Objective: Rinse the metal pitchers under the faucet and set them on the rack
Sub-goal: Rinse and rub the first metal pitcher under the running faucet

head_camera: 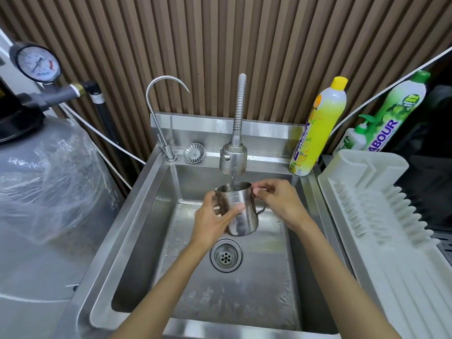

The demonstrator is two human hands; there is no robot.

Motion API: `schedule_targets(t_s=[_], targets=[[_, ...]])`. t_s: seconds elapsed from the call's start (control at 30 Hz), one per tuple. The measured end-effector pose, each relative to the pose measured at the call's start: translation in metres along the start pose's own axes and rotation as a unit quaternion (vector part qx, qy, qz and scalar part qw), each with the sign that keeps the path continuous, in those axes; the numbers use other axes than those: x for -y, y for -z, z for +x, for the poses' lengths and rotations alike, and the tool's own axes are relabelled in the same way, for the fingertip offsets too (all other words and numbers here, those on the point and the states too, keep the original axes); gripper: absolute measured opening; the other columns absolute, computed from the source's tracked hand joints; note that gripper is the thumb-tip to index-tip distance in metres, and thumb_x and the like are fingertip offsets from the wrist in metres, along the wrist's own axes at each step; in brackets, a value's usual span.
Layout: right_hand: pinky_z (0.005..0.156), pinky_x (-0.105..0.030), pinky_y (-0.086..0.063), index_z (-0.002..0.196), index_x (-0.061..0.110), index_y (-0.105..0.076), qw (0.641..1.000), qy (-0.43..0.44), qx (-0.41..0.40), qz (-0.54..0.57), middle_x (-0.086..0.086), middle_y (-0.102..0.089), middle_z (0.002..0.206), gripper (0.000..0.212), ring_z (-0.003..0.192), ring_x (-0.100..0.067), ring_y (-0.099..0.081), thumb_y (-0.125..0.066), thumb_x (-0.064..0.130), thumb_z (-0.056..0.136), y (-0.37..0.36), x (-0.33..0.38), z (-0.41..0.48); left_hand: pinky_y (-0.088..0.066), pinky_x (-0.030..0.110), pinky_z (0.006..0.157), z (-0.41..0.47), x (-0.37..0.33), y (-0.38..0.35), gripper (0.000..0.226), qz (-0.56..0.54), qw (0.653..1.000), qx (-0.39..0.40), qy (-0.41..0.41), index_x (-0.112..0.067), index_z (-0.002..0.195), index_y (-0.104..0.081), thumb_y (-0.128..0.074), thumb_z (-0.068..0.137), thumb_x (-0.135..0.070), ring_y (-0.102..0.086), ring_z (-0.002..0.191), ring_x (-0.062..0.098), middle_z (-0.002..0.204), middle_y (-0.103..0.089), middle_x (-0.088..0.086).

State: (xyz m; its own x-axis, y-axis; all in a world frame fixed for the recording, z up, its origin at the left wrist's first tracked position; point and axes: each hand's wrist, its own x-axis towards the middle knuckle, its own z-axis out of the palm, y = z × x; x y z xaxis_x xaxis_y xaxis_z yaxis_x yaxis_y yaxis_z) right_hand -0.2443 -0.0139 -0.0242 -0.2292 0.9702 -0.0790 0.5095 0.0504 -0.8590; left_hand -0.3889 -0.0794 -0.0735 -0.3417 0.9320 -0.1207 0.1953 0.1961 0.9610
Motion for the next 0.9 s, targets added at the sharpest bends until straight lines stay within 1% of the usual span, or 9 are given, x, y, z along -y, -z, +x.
schedule_targets(t_s=[0.1,0.2,0.43,0.53,0.6,0.67,0.73,0.8,0.9], targets=[[0.08,-0.017,-0.04,0.098,0.013,-0.072,0.995,0.052,-0.034,-0.084,-0.002,-0.072,0.099,0.018,0.093,-0.014,-0.063,-0.058,0.012,0.087,0.009,0.01,-0.003,-0.059,0.042,0.074,0.001,0.006,-0.013,0.053,-0.077,0.995,0.03,0.049,-0.019,0.106,-0.047,-0.079,0.068,-0.035,-0.066,0.098,0.017,0.117,-0.064,0.006],[0.079,-0.015,-0.038,0.101,0.013,-0.071,0.99,0.087,-0.027,-0.112,-0.001,-0.07,0.103,0.021,0.092,-0.012,-0.06,-0.054,0.008,0.089,0.014,0.017,-0.004,-0.058,0.041,0.076,0.005,0.01,-0.024,0.044,-0.143,0.987,0.032,0.06,-0.024,0.093,-0.044,-0.08,0.068,-0.027,-0.066,0.093,0.011,0.113,-0.067,0.003],[0.074,0.008,-0.035,0.105,0.017,-0.069,0.992,0.11,-0.051,-0.04,0.008,-0.063,0.103,0.031,0.094,-0.006,-0.056,-0.05,-0.002,0.089,0.014,0.0,0.001,-0.047,0.019,0.083,0.026,0.003,-0.032,0.058,-0.166,0.985,-0.036,-0.04,-0.029,0.093,-0.04,-0.08,0.064,0.001,-0.06,0.095,0.007,0.1,-0.061,-0.009],[0.079,0.003,-0.038,0.112,0.022,-0.067,0.994,0.097,-0.034,0.037,0.011,-0.063,0.109,0.036,0.101,-0.001,-0.055,-0.05,-0.002,0.09,0.006,-0.012,0.005,-0.044,0.011,0.082,0.028,-0.001,-0.025,0.064,-0.119,0.987,-0.071,-0.082,-0.036,0.095,-0.041,-0.082,0.061,0.0,-0.057,0.099,-0.001,0.101,-0.058,-0.018],[0.087,-0.008,-0.043,0.113,0.023,-0.065,0.985,0.059,0.0,0.162,0.007,-0.064,0.112,0.038,0.106,-0.003,-0.057,-0.049,-0.003,0.09,-0.001,-0.02,0.009,-0.041,0.008,0.086,0.026,-0.005,-0.016,0.065,-0.067,0.988,-0.083,-0.113,-0.035,0.099,-0.042,-0.083,0.06,-0.003,-0.055,0.101,0.003,0.104,-0.057,-0.018],[0.092,-0.019,-0.049,0.115,0.015,-0.061,0.947,0.003,0.049,0.317,-0.002,-0.066,0.111,0.038,0.101,-0.008,-0.064,-0.044,-0.007,0.091,-0.007,-0.028,0.012,-0.038,0.03,0.104,0.024,-0.011,-0.006,0.063,0.023,0.986,-0.08,-0.142,-0.021,0.11,-0.047,-0.085,0.06,-0.012,-0.052,0.11,0.016,0.11,-0.056,-0.005],[0.091,-0.02,-0.051,0.121,0.005,-0.057,0.906,-0.037,0.093,0.412,-0.007,-0.067,0.108,0.038,0.095,-0.01,-0.068,-0.039,-0.011,0.091,-0.013,-0.034,0.015,-0.03,0.053,0.107,0.019,-0.017,0.004,0.067,0.121,0.977,-0.08,-0.156,-0.013,0.115,-0.048,-0.085,0.06,-0.023,-0.05,0.114,0.022,0.115,-0.053,0.002],[0.093,-0.024,-0.051,0.121,0.004,-0.057,0.89,-0.049,0.122,0.437,-0.009,-0.067,0.111,0.038,0.1,-0.016,-0.067,-0.038,-0.01,0.092,-0.019,-0.038,0.015,-0.036,0.05,0.102,0.012,-0.022,0.01,0.066,0.139,0.973,-0.064,-0.171,-0.015,0.115,-0.048,-0.084,0.061,-0.03,-0.052,0.111,0.02,0.113,-0.055,0.001],[0.088,-0.024,-0.054,0.119,0.006,-0.06,0.899,-0.066,0.134,0.412,-0.008,-0.07,0.105,0.034,0.099,-0.017,-0.067,-0.04,-0.005,0.093,-0.026,-0.041,0.013,-0.046,0.036,0.088,0.005,-0.027,0.016,0.066,0.154,0.972,-0.062,-0.169,-0.024,0.114,-0.045,-0.082,0.062,-0.039,-0.053,0.108,0.014,0.113,-0.058,-0.007]])
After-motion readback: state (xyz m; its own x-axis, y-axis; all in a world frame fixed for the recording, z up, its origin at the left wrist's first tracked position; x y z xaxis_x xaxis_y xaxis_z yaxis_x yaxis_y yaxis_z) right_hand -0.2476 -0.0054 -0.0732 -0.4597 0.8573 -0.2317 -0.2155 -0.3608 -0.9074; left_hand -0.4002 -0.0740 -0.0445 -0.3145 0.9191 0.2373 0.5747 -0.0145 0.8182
